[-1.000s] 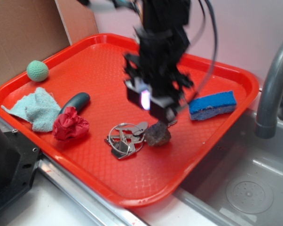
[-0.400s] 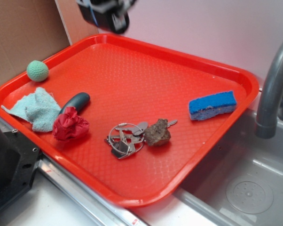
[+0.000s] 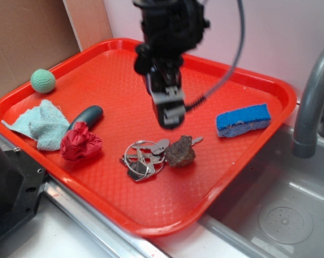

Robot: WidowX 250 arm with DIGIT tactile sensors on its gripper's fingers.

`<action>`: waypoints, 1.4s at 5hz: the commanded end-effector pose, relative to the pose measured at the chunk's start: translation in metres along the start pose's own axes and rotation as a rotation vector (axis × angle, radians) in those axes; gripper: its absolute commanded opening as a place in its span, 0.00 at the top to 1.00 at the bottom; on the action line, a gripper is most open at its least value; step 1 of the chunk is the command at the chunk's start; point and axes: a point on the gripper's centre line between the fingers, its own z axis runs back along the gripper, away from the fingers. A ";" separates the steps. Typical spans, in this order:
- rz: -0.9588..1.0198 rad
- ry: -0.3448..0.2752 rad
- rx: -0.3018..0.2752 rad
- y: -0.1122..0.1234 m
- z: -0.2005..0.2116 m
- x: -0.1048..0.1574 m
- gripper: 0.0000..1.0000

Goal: Grab the rock.

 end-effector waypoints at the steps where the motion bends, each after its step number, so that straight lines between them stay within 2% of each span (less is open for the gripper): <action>1: -0.100 -0.100 0.067 0.001 -0.033 0.006 0.00; 2: -0.115 -0.090 0.079 -0.002 -0.048 0.011 0.00; 3: -0.147 -0.099 0.042 -0.010 -0.060 0.017 0.00; 4: -0.160 -0.077 0.022 -0.012 -0.065 0.022 0.00; 5: -0.146 -0.092 0.018 -0.012 -0.064 0.022 1.00; 7: -0.109 -0.150 0.037 -0.008 -0.036 0.014 1.00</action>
